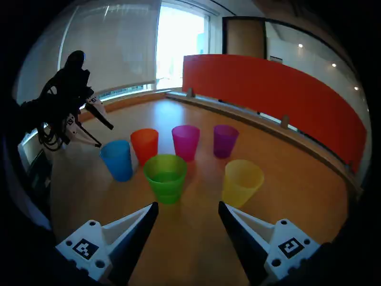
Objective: Pour water
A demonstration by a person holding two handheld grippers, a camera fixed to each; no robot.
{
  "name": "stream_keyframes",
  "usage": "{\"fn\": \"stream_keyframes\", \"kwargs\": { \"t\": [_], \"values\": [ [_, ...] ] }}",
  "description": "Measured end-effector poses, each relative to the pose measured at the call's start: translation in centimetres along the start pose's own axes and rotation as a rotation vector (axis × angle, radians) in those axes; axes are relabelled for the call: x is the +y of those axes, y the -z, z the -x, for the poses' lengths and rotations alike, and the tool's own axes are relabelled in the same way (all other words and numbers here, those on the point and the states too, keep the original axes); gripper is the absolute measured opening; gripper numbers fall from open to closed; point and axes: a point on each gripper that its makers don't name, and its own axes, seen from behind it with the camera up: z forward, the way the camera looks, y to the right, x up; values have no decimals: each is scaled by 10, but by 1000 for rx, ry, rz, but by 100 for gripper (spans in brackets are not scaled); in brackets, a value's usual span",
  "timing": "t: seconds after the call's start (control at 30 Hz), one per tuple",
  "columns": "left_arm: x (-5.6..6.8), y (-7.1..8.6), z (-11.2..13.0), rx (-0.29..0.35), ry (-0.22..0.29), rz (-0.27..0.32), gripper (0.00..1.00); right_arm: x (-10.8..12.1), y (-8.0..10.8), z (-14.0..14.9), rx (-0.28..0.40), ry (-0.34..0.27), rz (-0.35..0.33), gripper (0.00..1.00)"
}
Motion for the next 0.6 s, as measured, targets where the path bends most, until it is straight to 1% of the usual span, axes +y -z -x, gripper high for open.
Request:
{"fn": "stream_keyframes", "kwargs": {
  "t": [0.27,0.37,0.47,0.6],
  "values": [
    [-21,7,-9,57,94,-75,90,12,12,-2,10,-28,60,98],
    [-32,11,-15,83,129,-114,90,20,16,-5,18,-41,95,98],
    [-41,14,-19,112,166,-149,90,31,22,-8,28,-60,139,98],
    [-55,21,-27,167,218,-196,90,50,29,-16,55,-89,214,98]
  ]
}}
